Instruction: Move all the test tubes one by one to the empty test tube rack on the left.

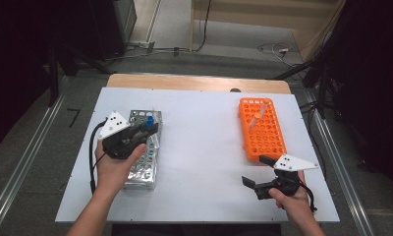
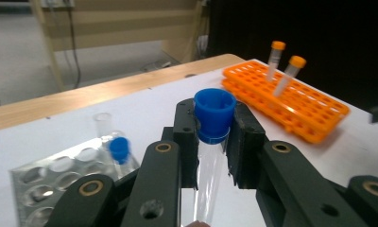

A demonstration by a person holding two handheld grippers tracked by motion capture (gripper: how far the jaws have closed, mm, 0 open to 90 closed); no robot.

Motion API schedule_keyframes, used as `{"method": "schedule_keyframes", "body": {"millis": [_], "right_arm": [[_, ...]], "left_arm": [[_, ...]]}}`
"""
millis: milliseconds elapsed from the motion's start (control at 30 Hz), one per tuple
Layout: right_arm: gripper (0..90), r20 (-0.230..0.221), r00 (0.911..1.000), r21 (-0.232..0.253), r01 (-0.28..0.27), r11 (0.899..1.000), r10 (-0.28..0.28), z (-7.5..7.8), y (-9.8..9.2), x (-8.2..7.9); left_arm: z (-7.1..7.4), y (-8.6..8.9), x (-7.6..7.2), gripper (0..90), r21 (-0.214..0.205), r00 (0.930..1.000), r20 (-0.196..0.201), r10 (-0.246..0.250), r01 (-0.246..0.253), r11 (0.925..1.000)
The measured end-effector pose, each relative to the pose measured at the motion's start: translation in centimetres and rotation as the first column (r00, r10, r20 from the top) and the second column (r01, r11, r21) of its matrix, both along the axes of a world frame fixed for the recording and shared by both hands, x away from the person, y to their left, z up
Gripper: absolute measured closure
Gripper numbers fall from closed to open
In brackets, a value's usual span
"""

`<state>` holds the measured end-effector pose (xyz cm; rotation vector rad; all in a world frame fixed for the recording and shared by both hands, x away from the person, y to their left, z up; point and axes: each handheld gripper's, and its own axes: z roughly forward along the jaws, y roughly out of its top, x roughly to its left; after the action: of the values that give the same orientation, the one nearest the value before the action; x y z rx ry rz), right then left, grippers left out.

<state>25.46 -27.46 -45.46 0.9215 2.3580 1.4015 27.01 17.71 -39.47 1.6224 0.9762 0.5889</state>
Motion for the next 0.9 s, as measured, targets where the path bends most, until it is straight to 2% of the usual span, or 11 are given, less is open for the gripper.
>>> {"method": "schedule_keyframes", "body": {"millis": [233,433,533,667,800,900], "right_arm": [[0.0,-0.013,0.9995,-0.008,0.028,1.0,-0.028,-0.4,-2.0,-0.4],[0.0,-0.021,0.9992,0.0,0.035,0.999,-0.035,-0.5,-2.4,-0.4],[0.0,-0.019,0.9994,-0.002,0.027,1.0,-0.028,-0.5,-2.3,-0.4],[0.0,-0.017,0.9995,-0.001,0.028,1.0,-0.028,-0.5,-2.4,-0.4],[0.0,-0.02,0.9994,0.0,0.03,1.0,-0.03,-0.5,-2.5,-0.4],[0.0,-0.021,0.9993,0.0,0.031,1.0,-0.031,-0.5,-2.4,-0.4]], "left_arm": [[-0.5,1.1,2.0,76.3,-0.015,0.9973,0.0,0.074,-0.074,0.9972],[-1.1,0.7,2.8,76.3,-0.028,0.9941,0.012,0.108,-0.107,0.9938],[-1.2,0.3,3.0,76.3,-0.014,0.9911,0.033,0.129,-0.129,0.9915],[-1.7,-0.1,3.2,76.3,0.004,0.9874,0.039,0.154,-0.154,0.9881],[-2.5,-0.2,3.2,76.3,0.01,0.9869,0.022,0.16,-0.16,0.9871],[-3.0,-0.3,3.2,76.2,0.037,0.9866,0.005,0.163,-0.163,0.9859]]}}
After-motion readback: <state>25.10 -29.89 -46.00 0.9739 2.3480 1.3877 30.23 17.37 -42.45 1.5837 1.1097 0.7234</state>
